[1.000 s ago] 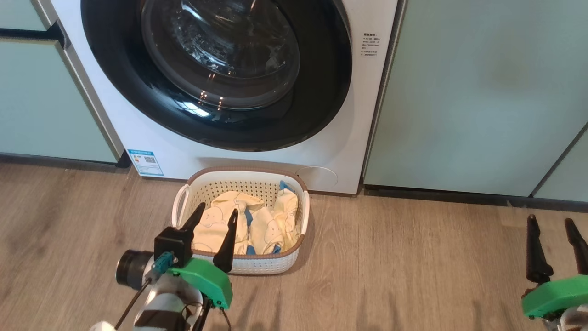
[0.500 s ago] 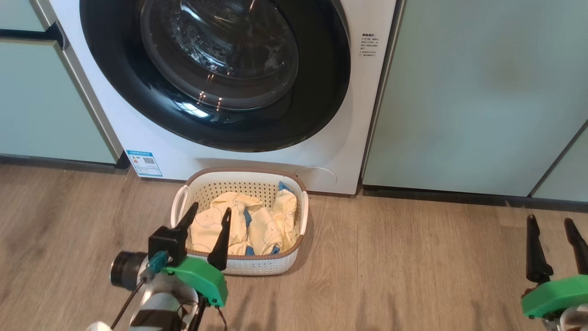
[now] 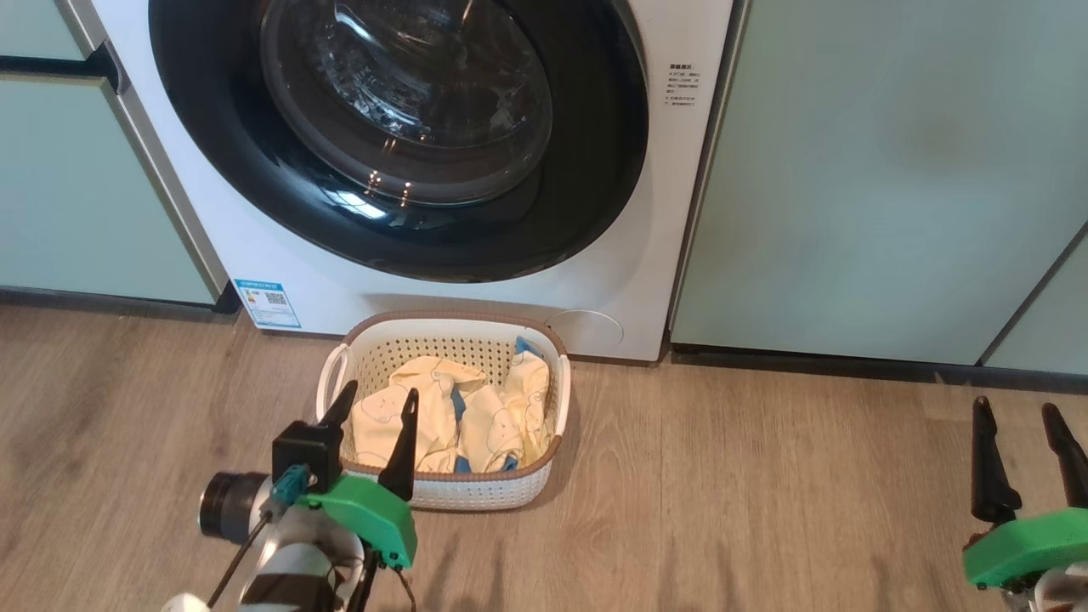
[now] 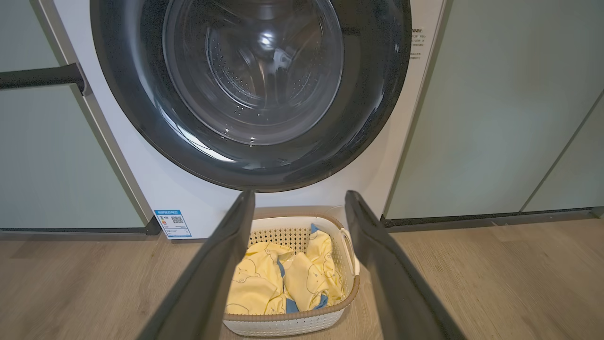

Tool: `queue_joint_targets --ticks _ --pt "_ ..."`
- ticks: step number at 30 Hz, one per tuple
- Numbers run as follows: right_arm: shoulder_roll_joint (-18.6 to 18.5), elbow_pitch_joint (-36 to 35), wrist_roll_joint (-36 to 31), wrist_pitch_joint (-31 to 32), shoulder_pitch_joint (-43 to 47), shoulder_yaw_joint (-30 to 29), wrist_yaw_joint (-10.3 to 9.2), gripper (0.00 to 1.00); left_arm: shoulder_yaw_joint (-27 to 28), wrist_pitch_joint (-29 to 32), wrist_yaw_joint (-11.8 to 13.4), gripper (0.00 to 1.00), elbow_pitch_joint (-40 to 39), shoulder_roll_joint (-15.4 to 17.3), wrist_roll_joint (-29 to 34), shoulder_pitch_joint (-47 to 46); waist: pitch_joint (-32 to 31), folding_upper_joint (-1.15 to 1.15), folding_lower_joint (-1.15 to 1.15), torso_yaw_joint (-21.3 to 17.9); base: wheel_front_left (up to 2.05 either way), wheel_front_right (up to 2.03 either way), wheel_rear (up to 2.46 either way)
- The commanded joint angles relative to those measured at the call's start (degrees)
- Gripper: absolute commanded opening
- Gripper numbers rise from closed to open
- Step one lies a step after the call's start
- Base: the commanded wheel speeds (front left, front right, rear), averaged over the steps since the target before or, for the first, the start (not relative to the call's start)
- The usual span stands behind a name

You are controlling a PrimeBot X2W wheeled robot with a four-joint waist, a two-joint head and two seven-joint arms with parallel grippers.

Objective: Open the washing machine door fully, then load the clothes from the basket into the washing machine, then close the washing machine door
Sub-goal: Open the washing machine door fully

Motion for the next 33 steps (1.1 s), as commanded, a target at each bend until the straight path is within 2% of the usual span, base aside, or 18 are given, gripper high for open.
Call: queue_joint_targets --ticks 1,8,9,10,11,27,30,33 --pt "-0.62 -1.95 0.30 -0.80 -2.73 1.12 -0.17 1.00 2.32 -0.54 0.39 1.00 -1.63 0.81 -0.22 -3.63 0.02 0.00 0.00 0.00 0.00 0.00 0.00" --pt "-0.60 -2.06 0.56 -0.80 -2.65 1.32 -0.17 1.00 2.62 -0.54 0.78 1.00 -1.67 0.81 -0.39 -3.68 0.20 0.00 0.00 -0.04 0.00 0.00 0.00" --pt "-0.58 -2.06 0.64 -0.80 -2.64 1.31 -0.17 0.95 2.63 -0.54 0.83 1.00 -1.71 0.80 -0.41 -3.70 0.27 0.00 0.00 -0.04 0.00 0.00 0.00" --pt "-0.52 -2.06 0.72 -0.80 -2.65 1.30 -0.17 0.45 2.63 -0.54 0.89 1.00 -1.78 0.79 -0.41 -3.74 0.34 0.00 0.00 -0.04 0.00 0.00 0.00" --pt "-0.44 -2.07 0.75 -0.80 -2.64 1.33 -0.17 0.00 2.63 -0.54 0.97 1.00 -1.88 0.77 -0.41 -3.77 0.42 0.00 0.00 -0.04 0.00 0.00 0.00" --pt "-0.74 -1.58 4.13 -0.80 -4.26 2.39 -0.17 0.00 2.57 -0.54 1.17 1.00 -3.91 0.56 -0.64 -5.33 4.08 0.00 0.00 -0.07 0.00 0.00 0.00" --pt "-0.34 -0.95 7.95 -0.80 -5.70 2.69 -0.17 0.00 2.24 -0.54 1.14 1.00 -4.62 0.45 -0.62 -6.23 5.57 0.00 0.00 0.36 0.00 0.00 0.00" --pt "0.21 -0.48 15.85 0.08 -7.90 3.23 -0.17 0.00 1.79 -0.54 1.04 1.00 -5.25 0.33 -0.62 -7.42 7.31 0.00 0.00 0.94 0.00 0.00 0.00"
